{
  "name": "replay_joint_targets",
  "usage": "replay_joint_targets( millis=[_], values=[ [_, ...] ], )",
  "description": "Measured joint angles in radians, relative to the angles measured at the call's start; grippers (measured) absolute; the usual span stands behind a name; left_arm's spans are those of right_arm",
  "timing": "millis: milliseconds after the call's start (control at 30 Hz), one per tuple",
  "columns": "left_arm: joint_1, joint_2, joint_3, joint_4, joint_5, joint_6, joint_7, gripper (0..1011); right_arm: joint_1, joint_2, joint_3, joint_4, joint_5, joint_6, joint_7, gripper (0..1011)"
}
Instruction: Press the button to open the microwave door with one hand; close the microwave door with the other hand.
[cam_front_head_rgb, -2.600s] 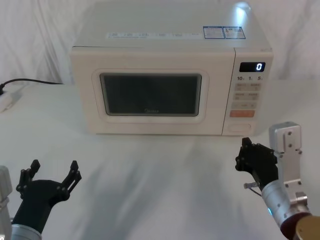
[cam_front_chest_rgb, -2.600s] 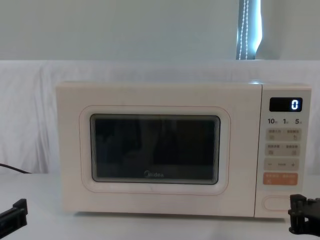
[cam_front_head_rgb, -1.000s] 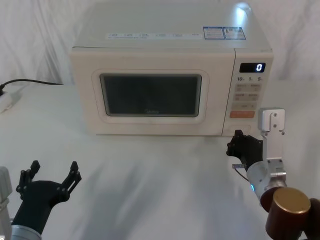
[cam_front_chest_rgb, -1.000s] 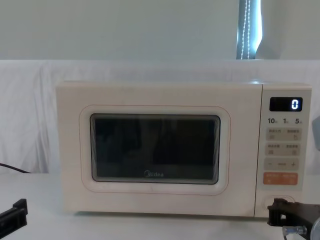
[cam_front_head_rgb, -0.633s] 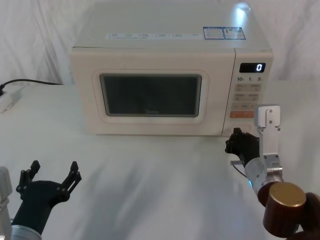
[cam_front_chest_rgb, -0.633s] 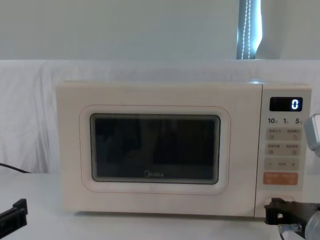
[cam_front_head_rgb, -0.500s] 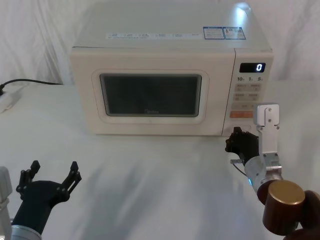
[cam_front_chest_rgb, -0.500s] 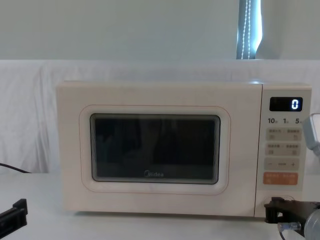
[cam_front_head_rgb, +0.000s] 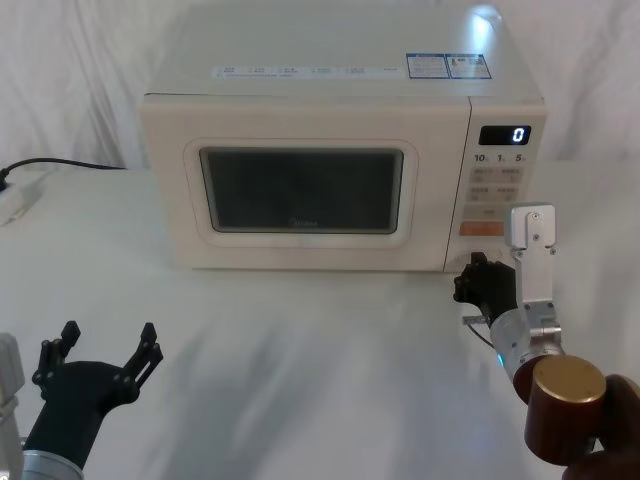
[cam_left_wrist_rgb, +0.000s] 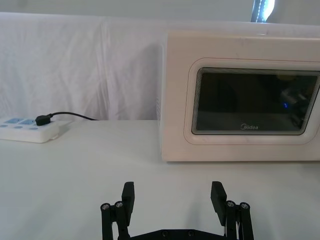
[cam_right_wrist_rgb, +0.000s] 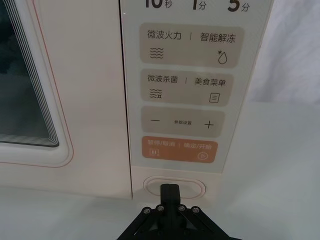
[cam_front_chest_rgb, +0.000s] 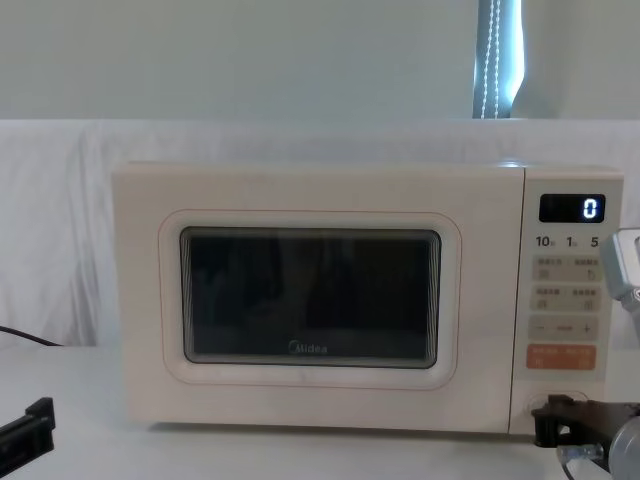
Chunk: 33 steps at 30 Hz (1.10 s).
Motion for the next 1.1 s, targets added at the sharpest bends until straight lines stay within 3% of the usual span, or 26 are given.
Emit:
replay_joint_targets(
  millis=[1100],
  values=[
    [0.0, 0.0, 0.0, 0.0, 0.0, 0.0, 0.0, 1001, 0.021, 0.0, 0.016, 0.026, -0.058, 0.014, -0.015, 0]
  ],
)
